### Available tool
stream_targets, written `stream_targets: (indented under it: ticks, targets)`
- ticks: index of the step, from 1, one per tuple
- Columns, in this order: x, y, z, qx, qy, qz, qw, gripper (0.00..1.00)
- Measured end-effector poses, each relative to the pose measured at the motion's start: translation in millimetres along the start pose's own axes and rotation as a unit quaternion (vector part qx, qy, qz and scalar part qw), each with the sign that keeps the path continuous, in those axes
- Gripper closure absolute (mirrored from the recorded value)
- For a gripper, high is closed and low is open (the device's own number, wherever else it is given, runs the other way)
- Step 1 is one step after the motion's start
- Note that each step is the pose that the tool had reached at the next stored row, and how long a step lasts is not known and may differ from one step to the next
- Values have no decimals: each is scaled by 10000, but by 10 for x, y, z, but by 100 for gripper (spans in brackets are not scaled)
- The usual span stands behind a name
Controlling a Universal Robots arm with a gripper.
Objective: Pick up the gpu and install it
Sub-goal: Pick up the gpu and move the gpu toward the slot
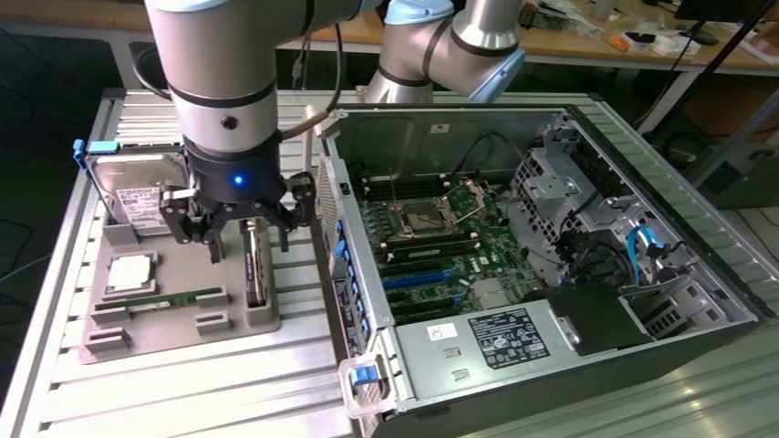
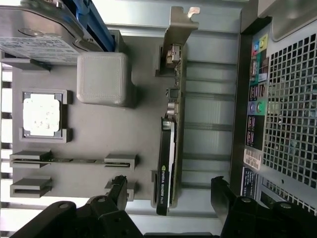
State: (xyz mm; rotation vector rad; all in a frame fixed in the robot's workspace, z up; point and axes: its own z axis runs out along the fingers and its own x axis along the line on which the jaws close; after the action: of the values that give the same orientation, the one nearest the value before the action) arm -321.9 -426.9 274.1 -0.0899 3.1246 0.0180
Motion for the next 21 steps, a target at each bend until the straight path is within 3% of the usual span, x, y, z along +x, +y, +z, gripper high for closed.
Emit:
stream_targets:
  ticks: [11, 21]
  targets:
    - [-15, -4, 198, -9, -1, 0, 10000, 22]
    - [-15, -5, 199, -8, 0, 0, 10000, 23]
